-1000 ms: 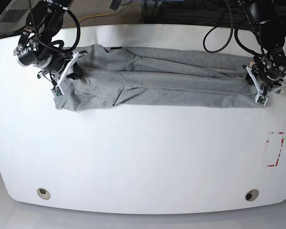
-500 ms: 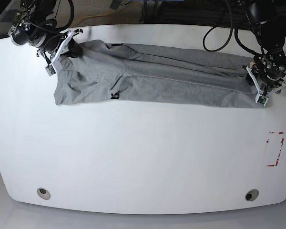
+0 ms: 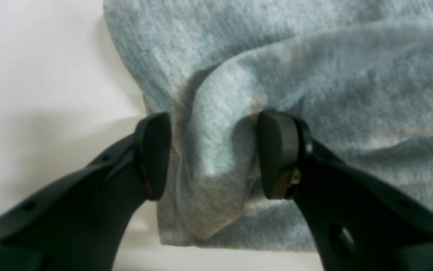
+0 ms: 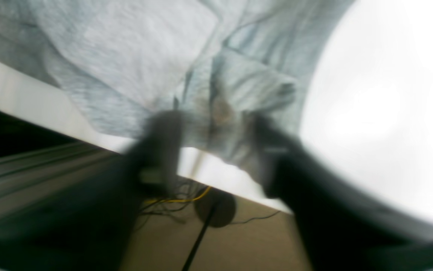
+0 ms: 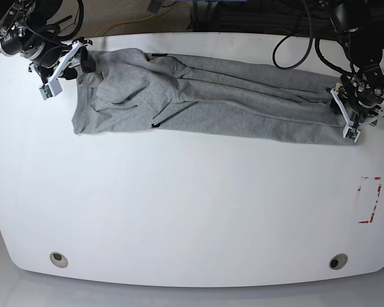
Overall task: Fold the T-shirt properly
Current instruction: 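Adjust the right gripper's grip on the folded strip end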
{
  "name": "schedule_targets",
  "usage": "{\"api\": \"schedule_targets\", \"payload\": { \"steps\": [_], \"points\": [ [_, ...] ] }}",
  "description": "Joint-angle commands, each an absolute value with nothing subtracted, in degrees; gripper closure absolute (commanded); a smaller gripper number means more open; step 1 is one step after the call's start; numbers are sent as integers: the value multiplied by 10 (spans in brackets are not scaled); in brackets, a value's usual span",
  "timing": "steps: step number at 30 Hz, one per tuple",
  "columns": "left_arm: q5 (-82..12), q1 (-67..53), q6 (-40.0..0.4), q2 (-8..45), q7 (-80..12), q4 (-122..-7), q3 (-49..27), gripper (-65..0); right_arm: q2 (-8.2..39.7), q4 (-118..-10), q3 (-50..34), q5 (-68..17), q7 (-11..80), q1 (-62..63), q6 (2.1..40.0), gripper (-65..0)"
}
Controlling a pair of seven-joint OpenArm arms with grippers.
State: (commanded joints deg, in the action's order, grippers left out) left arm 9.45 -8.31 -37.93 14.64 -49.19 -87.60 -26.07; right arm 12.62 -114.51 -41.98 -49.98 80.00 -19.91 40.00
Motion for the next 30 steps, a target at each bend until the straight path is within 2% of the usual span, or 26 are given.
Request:
{"api": "schedule_targets", "payload": {
  "steps": [2, 3, 10, 13, 17, 20, 24, 27, 30],
  "points": [
    [95, -83, -379, 146, -492, -876, -261, -343, 122, -1139, -418, -492, 800, -167, 400, -525],
    [95, -83, -379, 146, -492, -876, -261, -343, 120, -1131, -412, -480, 800, -149, 400, -531],
    [95, -83, -379, 146, -492, -876, -261, -343, 108, -1056, -362, -343, 800, -45, 400, -530],
    [95, -83, -379, 146, -492, -876, -261, -343, 108, -1004, -342, -320, 771, -29, 400, -518],
    [95, -83, -379, 145, -492, -876, -261, -342, 110, -944, -323, -318, 738, -19, 400, -407],
    [95, -83, -379, 145, -492, -876, -261, -340, 110, -907, -303, -319, 712, -19, 400, -249],
    [95, -83, -379, 145, -492, -876, -261, -340, 109, -895, -291, -321, 696, -20, 400, -106],
    [95, -84, -379, 145, -492, -876, -261, -340, 109, -917, -291, -322, 697, -23, 400, -30],
    [95, -84, -379, 145, -492, -876, -261, -342, 109, -972, -293, -322, 698, -45, 400, 0]
  ]
}}
